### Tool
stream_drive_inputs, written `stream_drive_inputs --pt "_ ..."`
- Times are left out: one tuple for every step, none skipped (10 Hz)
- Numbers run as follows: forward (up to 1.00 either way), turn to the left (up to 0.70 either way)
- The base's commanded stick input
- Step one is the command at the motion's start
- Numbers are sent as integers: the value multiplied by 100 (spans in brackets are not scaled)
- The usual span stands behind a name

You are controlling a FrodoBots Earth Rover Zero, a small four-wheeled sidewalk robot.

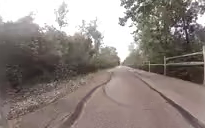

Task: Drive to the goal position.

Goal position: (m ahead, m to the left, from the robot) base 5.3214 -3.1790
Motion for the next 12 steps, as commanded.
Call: stream_drive_inputs --pt "70 -16" --pt "70 -23" --pt "70 0" --pt "70 0" --pt "70 0" --pt "70 0" --pt "70 0" --pt "70 0" --pt "70 0" --pt "70 0" --pt "70 0" --pt "70 0"
